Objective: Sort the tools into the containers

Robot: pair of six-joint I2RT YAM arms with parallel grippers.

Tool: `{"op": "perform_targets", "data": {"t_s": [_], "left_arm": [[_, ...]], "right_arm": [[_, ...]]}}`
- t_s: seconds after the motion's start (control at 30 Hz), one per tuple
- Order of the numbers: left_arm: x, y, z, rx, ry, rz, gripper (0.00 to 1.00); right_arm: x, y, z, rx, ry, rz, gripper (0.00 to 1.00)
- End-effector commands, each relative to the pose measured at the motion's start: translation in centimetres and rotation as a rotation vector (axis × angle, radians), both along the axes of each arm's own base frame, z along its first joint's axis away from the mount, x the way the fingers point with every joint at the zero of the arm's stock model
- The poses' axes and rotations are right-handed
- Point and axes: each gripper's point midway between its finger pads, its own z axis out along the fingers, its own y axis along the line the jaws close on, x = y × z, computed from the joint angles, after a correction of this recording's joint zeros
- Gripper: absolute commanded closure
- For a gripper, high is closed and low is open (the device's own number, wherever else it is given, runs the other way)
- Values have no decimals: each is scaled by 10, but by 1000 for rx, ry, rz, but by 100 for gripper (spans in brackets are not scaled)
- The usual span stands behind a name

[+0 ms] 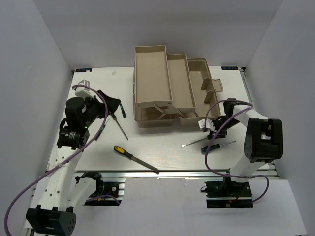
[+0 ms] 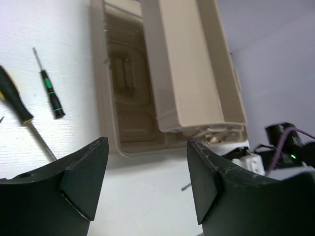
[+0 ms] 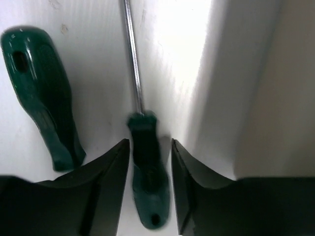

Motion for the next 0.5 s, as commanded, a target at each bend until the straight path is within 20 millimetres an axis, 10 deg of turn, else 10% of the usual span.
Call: {"op": "perform_targets", "data": {"t_s": [0.0,0.47], "left_arm": [[-17,-9,13,7,-62,-82,26],[-16,-32,27,-33,-106,-206,32]], "right_arm": [[-5,1,-15,-23,26,9,56],[-20,43,-2,112,74,14,100]]}}
